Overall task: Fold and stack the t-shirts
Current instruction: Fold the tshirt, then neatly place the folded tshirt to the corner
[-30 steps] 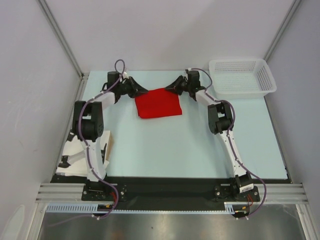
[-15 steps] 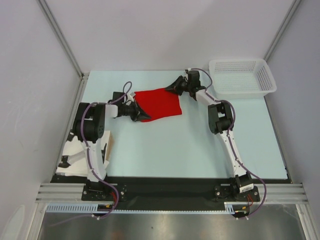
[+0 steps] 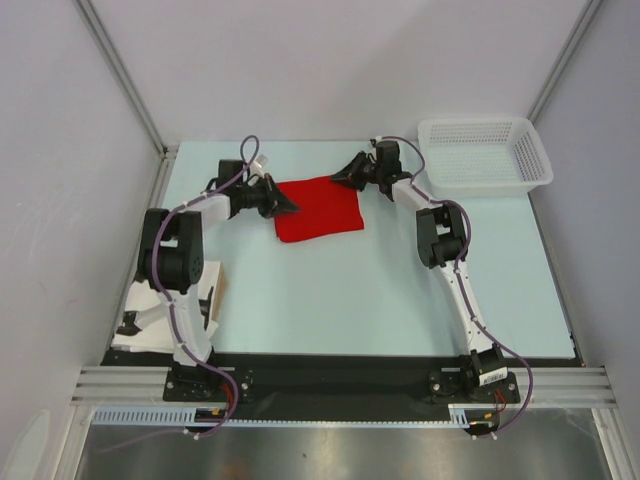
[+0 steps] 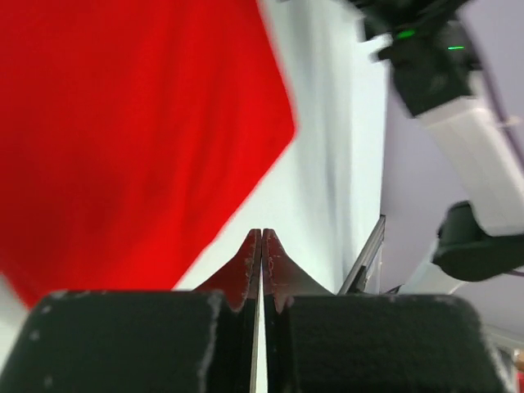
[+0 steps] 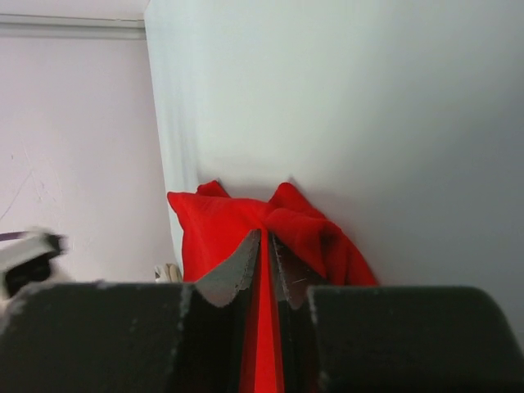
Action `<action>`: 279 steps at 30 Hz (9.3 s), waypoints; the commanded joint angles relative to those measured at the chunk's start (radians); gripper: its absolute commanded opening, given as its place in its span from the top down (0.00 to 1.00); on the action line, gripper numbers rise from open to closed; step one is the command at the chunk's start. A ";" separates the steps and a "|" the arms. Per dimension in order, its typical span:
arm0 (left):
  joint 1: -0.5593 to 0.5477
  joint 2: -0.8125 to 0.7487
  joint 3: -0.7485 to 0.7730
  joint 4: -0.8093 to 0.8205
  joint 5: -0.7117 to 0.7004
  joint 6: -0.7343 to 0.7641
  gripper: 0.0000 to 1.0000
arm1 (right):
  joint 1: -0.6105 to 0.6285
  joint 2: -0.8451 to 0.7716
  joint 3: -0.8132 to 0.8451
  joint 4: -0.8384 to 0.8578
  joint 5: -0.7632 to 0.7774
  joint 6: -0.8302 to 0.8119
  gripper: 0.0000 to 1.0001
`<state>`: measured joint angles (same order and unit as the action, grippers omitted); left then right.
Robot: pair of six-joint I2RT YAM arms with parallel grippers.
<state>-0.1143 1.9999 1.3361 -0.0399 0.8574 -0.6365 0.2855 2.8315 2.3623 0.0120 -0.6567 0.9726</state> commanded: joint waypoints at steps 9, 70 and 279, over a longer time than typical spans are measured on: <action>0.013 0.045 -0.207 -0.123 -0.089 0.112 1.00 | -0.020 -0.007 -0.021 -0.110 0.011 -0.034 0.88; 0.096 0.075 0.363 -0.400 -0.390 0.386 0.21 | 0.010 -0.733 -0.574 -0.681 -0.107 -0.641 0.55; 0.249 -1.102 -0.098 -0.888 -1.134 0.043 1.00 | 0.192 -1.531 -1.434 -0.593 -0.103 -0.614 0.55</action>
<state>0.1184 0.9161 1.2289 -0.9821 -0.2794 -0.5938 0.4747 1.3010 0.9291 -0.6006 -0.7414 0.3798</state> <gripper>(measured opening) 0.036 0.447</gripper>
